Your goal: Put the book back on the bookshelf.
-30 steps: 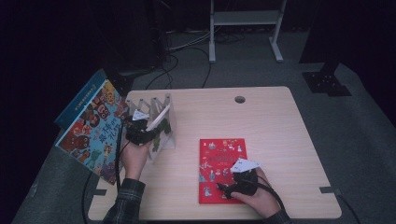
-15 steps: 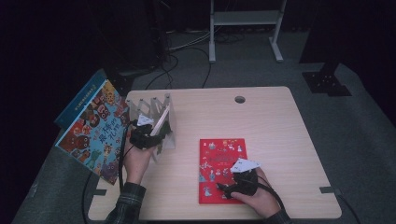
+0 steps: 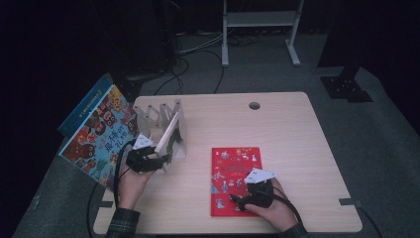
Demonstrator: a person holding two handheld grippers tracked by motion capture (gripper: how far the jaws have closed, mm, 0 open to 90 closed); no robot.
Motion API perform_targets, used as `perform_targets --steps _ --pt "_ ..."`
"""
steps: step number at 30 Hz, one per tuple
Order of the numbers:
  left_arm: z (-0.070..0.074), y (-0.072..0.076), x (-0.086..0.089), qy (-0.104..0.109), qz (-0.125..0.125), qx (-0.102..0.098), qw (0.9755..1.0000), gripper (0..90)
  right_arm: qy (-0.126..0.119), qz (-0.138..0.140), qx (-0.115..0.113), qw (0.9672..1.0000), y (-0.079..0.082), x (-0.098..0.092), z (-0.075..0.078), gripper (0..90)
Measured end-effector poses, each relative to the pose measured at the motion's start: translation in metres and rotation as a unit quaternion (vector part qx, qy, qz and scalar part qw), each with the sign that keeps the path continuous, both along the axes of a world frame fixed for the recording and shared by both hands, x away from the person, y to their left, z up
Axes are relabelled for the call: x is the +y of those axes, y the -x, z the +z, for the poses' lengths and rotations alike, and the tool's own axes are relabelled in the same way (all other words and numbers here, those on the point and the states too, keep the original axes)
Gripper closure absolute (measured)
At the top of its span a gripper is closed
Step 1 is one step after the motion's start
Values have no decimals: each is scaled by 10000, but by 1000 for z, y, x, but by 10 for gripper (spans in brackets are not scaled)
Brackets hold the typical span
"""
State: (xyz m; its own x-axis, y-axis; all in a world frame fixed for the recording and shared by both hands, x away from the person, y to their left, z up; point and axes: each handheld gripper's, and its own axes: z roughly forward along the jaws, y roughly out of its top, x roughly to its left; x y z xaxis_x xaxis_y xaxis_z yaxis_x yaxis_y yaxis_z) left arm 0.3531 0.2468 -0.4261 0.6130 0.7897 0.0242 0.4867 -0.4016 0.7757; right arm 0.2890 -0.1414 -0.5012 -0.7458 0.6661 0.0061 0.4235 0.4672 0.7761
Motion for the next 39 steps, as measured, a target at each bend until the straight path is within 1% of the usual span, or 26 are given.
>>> perform_targets --steps 1,2,3,4,5,6,7,8,10,11,13,14,15,16,18,20,22,24,25,28,32,33,34,37,39 --pt "-2 3 2 16 -7 33 10000 433 0 0 1 10000 0 0 0 6" --pt "-2 3 2 16 -7 33 10000 456 -1 -2 2 10000 0 0 0 6" --pt "-3 6 4 -5 -70 43 10000 465 -2 -1 2 10000 0 0 0 6" --pt "-7 9 7 -84 -112 71 9999 487 -3 -2 2 10000 0 0 0 6" --pt "-7 9 7 -84 -112 71 9999 507 -3 -2 2 10000 0 0 0 6" --pt "-10 10 10 -145 -165 101 9997 507 -1 -1 1 10000 0 0 0 6" --pt "-14 11 12 -164 -159 149 9996 536 -2 0 -1 10000 0 0 0 6" --pt "-17 11 14 -212 -173 177 9995 554 -1 -2 0 10000 0 0 0 6" --pt "-21 10 16 -179 -209 196 9994 575 -2 -1 1 10000 0 0 0 6" --pt "-23 9 16 -190 -213 204 9994 598 -1 -2 1 10000 0 0 0 6" --pt "-26 7 15 -219 -254 230 9992 615 -1 0 0 10000 0 0 0 6" --pt "-27 6 15 -267 -282 266 9989 633 -2 -1 0 10000 0 0 0 6" --pt "-29 6 14 -228 -317 287 9988 650 -1 -1 -1 10000 0 0 0 6" --pt "-29 6 13 -267 -327 311 9986 675 -1 -3 0 10000 0 0 0 6" --pt "-29 6 11 -283 -360 309 9985 683 -1 -1 0 10000 0 0 0 6" --pt "-28 7 8 -305 -369 280 9985 686 -1 -1 -1 10000 0 0 0 6" --pt "-26 7 4 -306 -454 206 9983 687 -1 -1 0 10000 0 0 0 6" --pt "-26 8 -3 -332 -450 188 9983 684 -1 -2 1 10000 0 0 0 6" --pt "-26 7 -6 -360 -488 160 9980 681 0 -1 -1 10000 0 0 0 6" --pt "-27 4 -12 -305 -578 169 9977 676 0 -1 0 10000 0 0 0 6" --pt "-26 2 -28 -346 -689 169 9969 673 0 -1 -1 10000 0 0 0 6" --pt "-26 2 -28 -346 -689 169 9969 672 0 -1 -1 10000 0 0 0 6" --pt "-27 0 -37 -355 -754 139 9964 672 0 -1 -1 10000 0 0 0 6" --pt "-27 -2 -46 -380 -793 116 9961 672 -1 0 -1 10000 0 0 0 6" --pt "-26 -3 -49 -455 -757 92 9961 672 0 -2 -1 10000 0 0 0 6"
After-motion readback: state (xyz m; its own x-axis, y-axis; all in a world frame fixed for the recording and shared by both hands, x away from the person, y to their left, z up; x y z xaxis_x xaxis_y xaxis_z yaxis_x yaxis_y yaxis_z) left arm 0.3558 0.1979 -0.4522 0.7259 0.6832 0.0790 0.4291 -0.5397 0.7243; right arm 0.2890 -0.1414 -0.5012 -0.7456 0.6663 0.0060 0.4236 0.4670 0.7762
